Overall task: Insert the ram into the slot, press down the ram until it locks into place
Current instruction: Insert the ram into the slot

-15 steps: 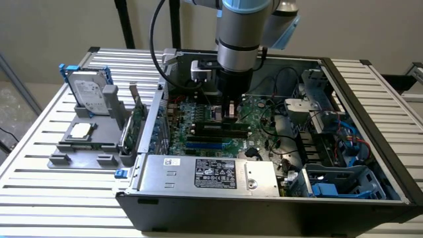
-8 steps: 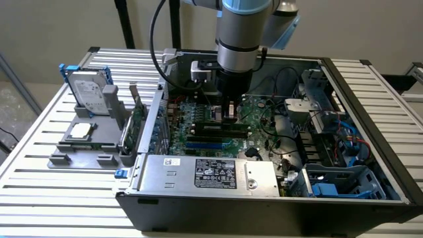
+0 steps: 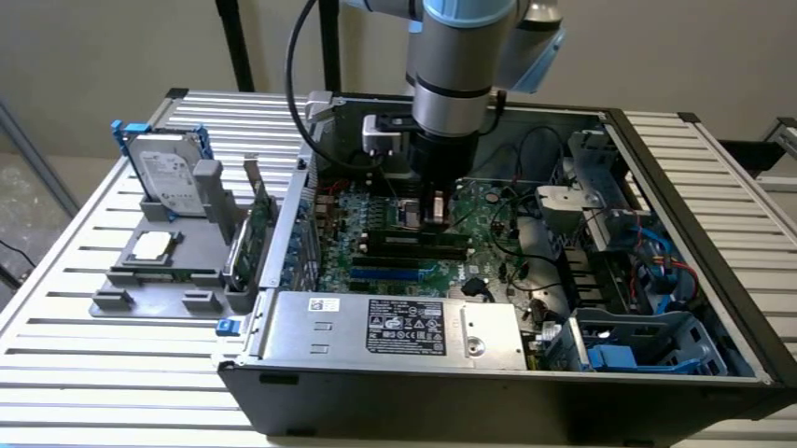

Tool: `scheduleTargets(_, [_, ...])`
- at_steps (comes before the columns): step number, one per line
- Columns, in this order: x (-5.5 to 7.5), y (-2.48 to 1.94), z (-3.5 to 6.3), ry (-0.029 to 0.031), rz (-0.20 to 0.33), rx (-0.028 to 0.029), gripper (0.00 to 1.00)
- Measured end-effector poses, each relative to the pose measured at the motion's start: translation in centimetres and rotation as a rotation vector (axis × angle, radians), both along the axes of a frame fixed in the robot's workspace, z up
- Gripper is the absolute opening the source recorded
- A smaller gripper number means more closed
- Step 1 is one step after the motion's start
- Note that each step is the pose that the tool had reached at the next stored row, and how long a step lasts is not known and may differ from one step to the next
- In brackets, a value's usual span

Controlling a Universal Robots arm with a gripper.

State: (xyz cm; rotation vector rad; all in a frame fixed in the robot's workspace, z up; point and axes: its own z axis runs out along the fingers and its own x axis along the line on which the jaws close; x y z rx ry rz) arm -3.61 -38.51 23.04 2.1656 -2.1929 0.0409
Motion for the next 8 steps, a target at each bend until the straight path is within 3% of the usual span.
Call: scheduleTargets(8, [0.06,-0.3,-0.02,0.0015,0.0,0.0,0.14])
